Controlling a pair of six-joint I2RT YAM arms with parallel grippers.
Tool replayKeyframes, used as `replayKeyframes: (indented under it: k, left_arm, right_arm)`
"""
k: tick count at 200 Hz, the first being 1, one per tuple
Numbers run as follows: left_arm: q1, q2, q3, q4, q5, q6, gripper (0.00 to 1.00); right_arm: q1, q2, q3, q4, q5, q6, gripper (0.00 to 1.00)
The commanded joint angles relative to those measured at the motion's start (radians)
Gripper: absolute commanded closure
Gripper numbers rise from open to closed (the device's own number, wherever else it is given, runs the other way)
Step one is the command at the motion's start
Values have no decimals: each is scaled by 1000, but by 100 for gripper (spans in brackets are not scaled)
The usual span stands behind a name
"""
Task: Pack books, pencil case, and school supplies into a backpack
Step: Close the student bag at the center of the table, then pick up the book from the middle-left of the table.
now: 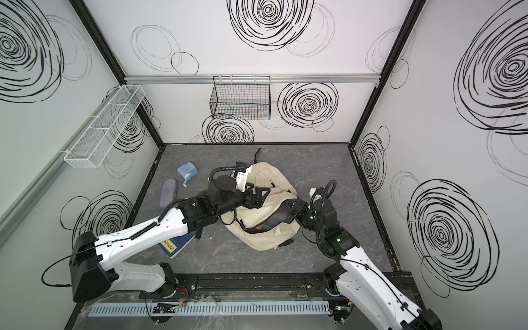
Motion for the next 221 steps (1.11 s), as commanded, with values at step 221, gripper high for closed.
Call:
replayKeyframes:
  k: [221]
  left_arm:
    - [1234,-603,-411,-506,-161,-148,4]
  right_arm:
    - [616,1278,917,131,-191,-466,54]
